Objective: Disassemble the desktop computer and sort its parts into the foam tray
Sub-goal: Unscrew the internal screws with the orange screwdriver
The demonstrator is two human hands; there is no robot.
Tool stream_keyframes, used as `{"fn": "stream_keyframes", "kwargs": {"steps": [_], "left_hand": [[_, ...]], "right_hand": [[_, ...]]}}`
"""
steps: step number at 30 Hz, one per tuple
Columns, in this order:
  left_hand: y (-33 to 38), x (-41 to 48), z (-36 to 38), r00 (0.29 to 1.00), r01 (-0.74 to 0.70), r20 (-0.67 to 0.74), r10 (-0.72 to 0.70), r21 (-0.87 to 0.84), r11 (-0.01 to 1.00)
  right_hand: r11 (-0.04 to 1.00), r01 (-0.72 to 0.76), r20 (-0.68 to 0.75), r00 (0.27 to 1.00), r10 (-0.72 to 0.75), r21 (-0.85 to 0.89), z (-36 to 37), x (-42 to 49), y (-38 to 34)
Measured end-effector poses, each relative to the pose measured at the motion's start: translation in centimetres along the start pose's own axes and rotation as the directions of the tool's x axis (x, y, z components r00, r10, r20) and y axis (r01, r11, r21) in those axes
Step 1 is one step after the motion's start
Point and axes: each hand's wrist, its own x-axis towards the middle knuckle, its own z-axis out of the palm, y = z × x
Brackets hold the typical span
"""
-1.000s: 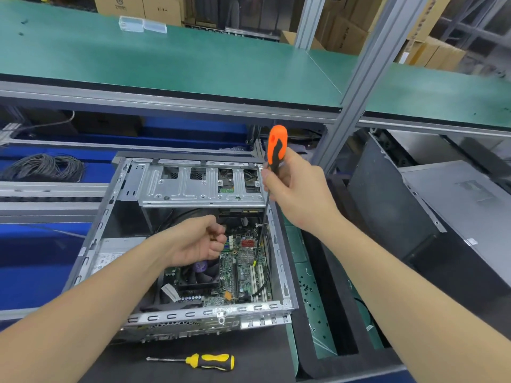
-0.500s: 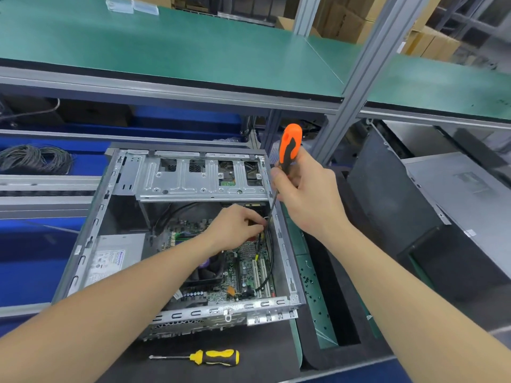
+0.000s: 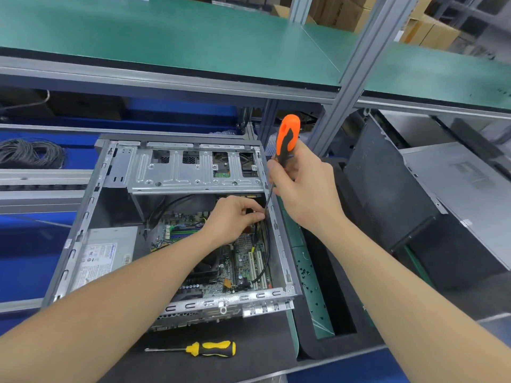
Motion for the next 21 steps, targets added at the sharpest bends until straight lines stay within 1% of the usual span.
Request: {"fn": "stream_keyframes", "kwargs": {"steps": [5,12,21], "left_hand": [[-0.23,0.11,0.26,1.000,-0.020,-0.018,0.020,-0.007,1.000],[-0.44,0.25,0.48,0.999,-0.022,-0.032,0.021,-0.006,1.000],[-0.72,0.26,0.58,0.999,-0.020,-0.029,0.020,-0.005,1.000]], "right_hand": [[0.999,0.024,-0.005,1.000,-0.025,-0.020,-0.02,-0.05,-0.01],[1.000,0.024,0.002,1.000,-0.024,-0.012,-0.11,-0.17,-0.05],[0.994,0.064,-0.020,0.998,-0.066,-0.084,0.04,-0.25,0.06]]}}
